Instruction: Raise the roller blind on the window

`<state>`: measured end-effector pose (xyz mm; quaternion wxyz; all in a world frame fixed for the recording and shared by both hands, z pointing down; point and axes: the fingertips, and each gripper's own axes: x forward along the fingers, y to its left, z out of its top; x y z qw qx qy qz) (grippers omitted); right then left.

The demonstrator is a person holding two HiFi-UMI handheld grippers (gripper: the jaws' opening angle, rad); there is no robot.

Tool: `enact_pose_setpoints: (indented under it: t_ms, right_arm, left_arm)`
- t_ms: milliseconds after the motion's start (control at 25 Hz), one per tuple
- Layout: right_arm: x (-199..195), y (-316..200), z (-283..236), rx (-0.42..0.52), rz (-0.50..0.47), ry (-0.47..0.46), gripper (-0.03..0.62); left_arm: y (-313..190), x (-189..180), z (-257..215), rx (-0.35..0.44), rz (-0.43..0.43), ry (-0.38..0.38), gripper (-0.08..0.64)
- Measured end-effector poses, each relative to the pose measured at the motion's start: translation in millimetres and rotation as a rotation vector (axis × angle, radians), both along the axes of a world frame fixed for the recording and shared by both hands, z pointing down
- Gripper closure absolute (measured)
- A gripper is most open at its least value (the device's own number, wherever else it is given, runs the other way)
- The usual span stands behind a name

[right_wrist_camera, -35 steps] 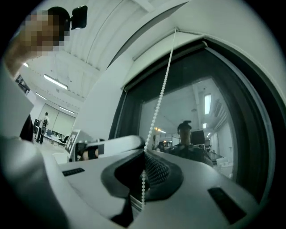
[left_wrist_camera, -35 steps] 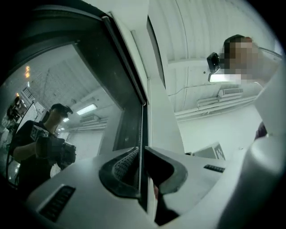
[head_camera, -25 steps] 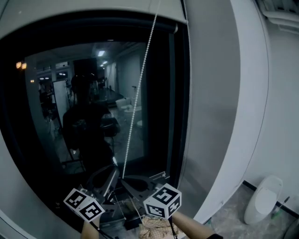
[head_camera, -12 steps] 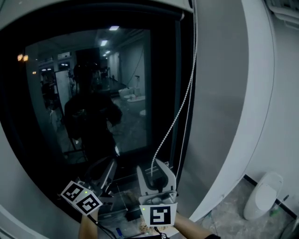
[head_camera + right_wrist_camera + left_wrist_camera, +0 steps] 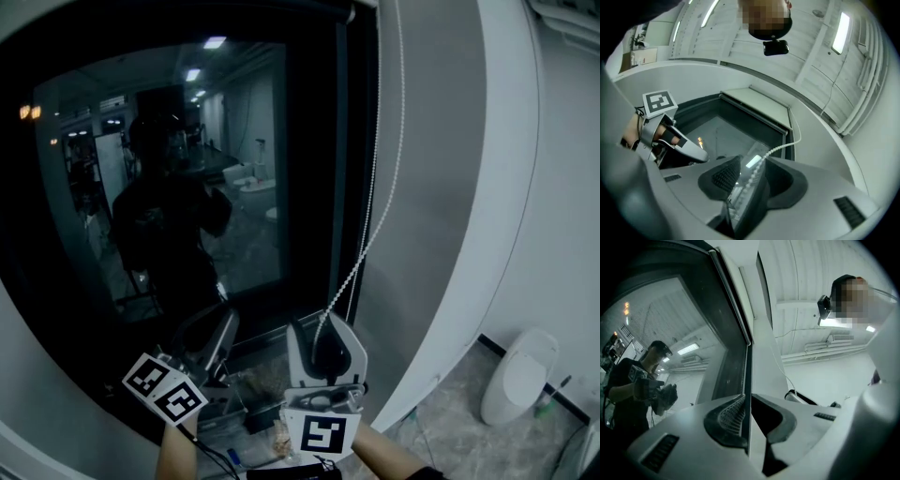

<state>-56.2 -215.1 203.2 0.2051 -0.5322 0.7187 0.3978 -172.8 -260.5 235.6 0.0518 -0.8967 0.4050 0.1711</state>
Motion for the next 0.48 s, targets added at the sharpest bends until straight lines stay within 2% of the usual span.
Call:
enact_pose_setpoints:
  t_ms: [120,200,280,480]
  right_arm:
    - [28.6,-17.5,11.8,-0.095,0.041,-0.023,0.443]
    - [56.2,-34.6,36.0,-0.257,0.092,-0.060,0.443]
    - [86.3,-42.5,49.6,-0.348,0.146,-0.100,0.443]
    - [121.9,-32.9,57.3,-0.334,0.207,-0.101,0.443]
  left_arm:
    - [-3.9,12.8,0.9,-0.004,0.033,0.003,0.540]
    - [-8.3,29.0,-0.2,-0.010,0.076,0.005,0.540]
    - [-14.0,51.7,-0.6,-0.021,0.129,0.000,0.540]
    - [-20.5,100.0,12.7,-0.035,0.247,-0.015,0.540]
